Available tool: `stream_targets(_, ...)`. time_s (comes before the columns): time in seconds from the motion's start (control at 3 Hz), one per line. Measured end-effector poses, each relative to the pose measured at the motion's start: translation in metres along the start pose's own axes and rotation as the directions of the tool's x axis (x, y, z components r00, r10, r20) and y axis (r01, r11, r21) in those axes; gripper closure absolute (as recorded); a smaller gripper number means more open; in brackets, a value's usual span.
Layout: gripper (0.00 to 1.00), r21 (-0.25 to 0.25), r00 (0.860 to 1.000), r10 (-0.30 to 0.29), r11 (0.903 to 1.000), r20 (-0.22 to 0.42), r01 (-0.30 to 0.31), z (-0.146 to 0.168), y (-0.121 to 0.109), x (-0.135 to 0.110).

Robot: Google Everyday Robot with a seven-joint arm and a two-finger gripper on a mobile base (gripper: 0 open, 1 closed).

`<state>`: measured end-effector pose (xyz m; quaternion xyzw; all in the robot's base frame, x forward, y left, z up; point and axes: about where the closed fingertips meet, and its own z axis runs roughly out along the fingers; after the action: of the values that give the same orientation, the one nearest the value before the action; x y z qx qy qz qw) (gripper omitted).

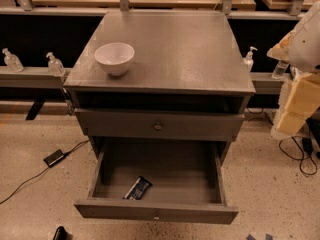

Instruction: Pick rxbar blueberry from middle drawer and place on counter

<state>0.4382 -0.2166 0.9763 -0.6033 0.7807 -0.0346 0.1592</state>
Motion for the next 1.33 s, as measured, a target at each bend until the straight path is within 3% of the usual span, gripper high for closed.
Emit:
stream_targets(0.33,0.0,0.0,1.0,0.0,1.0,0.0,0.0,0.0,0.0,0.0)
stream_targets(0.67,0.0,-0.024,0.997,-0.08,0.9965,0.018,0.08,0.011,-0.007,-0.024)
stream_targets(1.0,0.0,-0.107,0.932,-0.355,0.9262,0.071,0.361,0.069,-0.015,-0.107)
stream_targets(1.33,0.0,-0.191,0.756,-0.646,0.7326,0.107,0.653,0.153,0.032,-0.204)
